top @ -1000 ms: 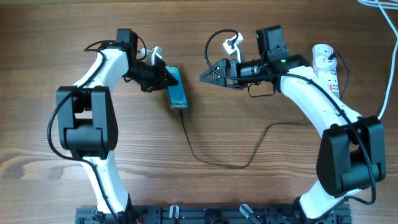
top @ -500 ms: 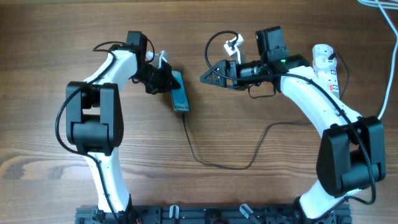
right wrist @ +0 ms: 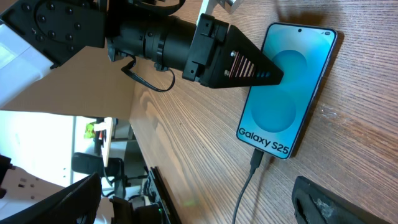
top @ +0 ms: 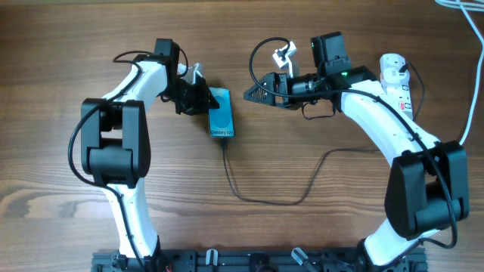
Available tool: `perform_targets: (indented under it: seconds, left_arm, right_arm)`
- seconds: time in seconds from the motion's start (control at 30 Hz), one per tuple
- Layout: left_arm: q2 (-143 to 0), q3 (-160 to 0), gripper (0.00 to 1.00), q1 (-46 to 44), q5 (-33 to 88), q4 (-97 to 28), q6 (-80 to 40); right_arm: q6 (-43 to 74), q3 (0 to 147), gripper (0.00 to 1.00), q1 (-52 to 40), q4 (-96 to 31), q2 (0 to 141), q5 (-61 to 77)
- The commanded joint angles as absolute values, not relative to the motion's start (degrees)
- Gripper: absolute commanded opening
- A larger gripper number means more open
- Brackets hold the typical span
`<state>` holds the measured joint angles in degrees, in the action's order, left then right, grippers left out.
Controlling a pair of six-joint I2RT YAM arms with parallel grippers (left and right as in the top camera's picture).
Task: Plug charger to phone and switch on socket
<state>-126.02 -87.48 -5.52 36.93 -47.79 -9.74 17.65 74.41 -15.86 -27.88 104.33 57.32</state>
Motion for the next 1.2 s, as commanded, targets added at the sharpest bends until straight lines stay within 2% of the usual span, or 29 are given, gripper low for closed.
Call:
perform_targets:
  seconds: [0.0, 0.13, 0.33, 0.53, 0.57, 0.63, 0.67, 0.7, 0.83, 0.93, 1.17]
  left_arm:
    - [-127.09, -87.22, 0.26, -5.74, 35.57, -48.01, -9.65]
    - [-127.09, -87.22, 0.25, -5.74, 32.86, -48.47, -9.91]
    - [-127.09, -87.24, 0.31, -5.74, 30.92, -48.66, -9.89]
    - [-127.09, -87.24, 0.31, -5.74, 29.78, -48.69, -9.89]
    - [-127.09, -87.24, 0.3, -5.74, 28.73, -48.64, -9.91]
    - [-126.63, -88.03, 0.17, -5.37, 26.63, -49.58, -9.89]
    - [-125.54, -89.73, 0.15, -4.67, 26.11, -51.22, -9.87]
    - [-123.61, -91.79, 0.15, -3.88, 25.32, -52.99, -9.89]
    - [-115.02, -97.71, 0.22, -2.2, 22.02, -57.69, -9.89]
    - [-106.69, -99.48, 0.38, -1.58, 21.98, -58.57, -9.91]
    - [-89.93, -99.46, 0.52, -1.58, 21.98, -59.7, -10.92]
  right_arm:
    - [16.47, 75.31, 0.98, -16.23, -27.99, 103.13, 56.99]
    - [16.49, 75.31, 0.98, -16.23, -27.97, 103.13, 56.99]
    - [16.47, 75.31, 0.98, -16.23, -27.97, 103.13, 56.97]
    - [16.45, 75.31, 0.98, -16.23, -27.97, 103.13, 56.75]
    - [16.47, 75.31, 0.98, -16.23, -27.92, 103.13, 56.75]
    - [16.27, 75.31, 0.95, -16.23, -27.7, 103.11, 56.58]
    - [16.29, 75.33, 0.95, -16.21, -27.46, 103.04, 56.55]
    - [16.56, 75.33, 0.99, -16.21, -27.33, 102.56, 55.83]
    - [16.71, 75.42, 0.99, -16.21, -28.29, 97.8, 50.96]
    - [16.51, 76.62, 0.99, -16.21, -33.15, 90.83, 42.61]
    - [16.51, 78.98, 1.0, -13.45, -45.04, 73.08, 22.2]
